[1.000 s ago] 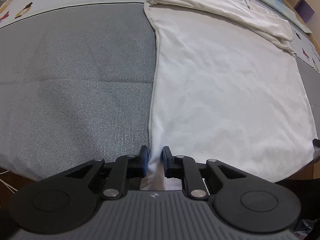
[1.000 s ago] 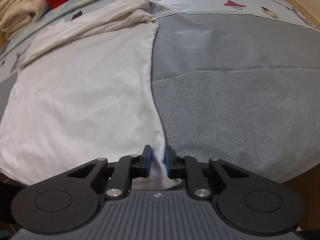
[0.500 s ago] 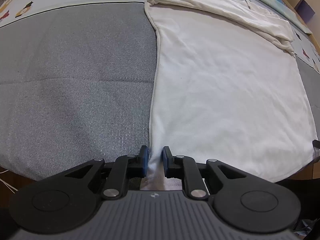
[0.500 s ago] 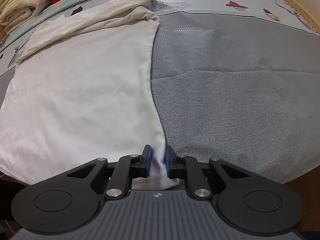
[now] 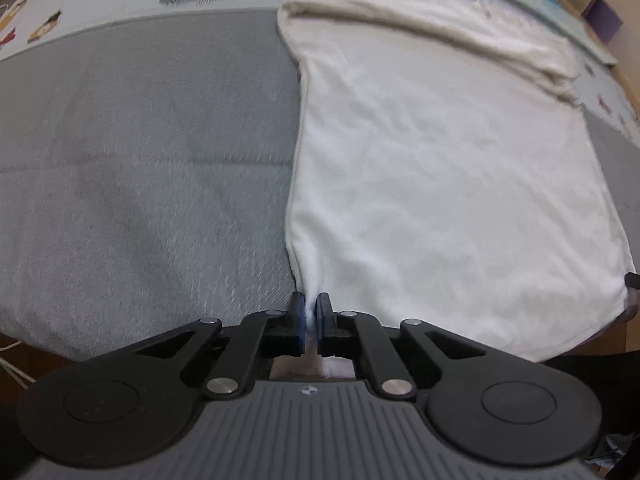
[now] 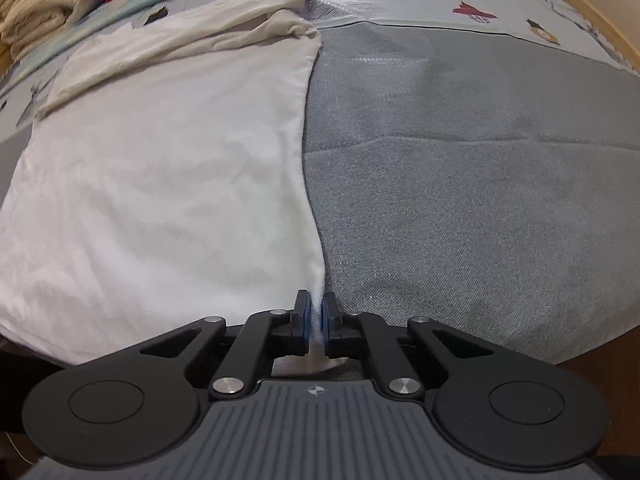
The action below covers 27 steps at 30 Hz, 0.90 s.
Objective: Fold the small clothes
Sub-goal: 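Grasp the shirt edge with both grippers side by side, then lift the edge with both grippers and fold it over toward the collar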
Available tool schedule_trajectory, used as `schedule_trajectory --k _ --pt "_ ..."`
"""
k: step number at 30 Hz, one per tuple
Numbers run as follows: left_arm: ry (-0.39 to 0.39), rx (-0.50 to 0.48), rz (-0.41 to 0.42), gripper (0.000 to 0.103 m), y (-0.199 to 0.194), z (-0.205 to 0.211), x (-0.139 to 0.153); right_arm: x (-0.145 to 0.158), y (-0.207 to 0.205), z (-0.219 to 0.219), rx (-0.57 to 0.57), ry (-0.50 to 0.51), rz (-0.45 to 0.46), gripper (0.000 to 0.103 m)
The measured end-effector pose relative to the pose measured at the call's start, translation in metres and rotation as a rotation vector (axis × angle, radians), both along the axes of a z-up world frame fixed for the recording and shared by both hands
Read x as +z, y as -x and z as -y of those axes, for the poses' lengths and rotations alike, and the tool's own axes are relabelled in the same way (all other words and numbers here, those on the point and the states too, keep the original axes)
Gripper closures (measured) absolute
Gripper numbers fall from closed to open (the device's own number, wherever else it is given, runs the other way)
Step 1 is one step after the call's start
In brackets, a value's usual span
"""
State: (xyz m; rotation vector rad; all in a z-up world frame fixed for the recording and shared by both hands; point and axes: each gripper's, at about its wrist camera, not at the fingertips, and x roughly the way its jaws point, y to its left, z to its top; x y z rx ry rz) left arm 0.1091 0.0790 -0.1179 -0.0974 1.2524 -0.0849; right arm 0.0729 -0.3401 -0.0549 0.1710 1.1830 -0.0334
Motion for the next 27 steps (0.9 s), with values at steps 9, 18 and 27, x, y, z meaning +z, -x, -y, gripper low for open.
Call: schedule_trajectory --k 9,18,27 --pt "0.023 -0.023 0.128 0.098 0.016 0.008 0.024 0.039 0.010 0.011 -0.061 -0.082 0.178 0.099" --pt "0.092 -0.026 0.271 0.099 0.046 0.011 0.065 0.073 0.018 0.013 -0.060 -0.114 0.295 0.099" --pt "0.236 0.024 0.369 0.099 0.087 -0.004 0.131 0.143 0.068 0.023 -0.077 -0.163 0.454 0.100"
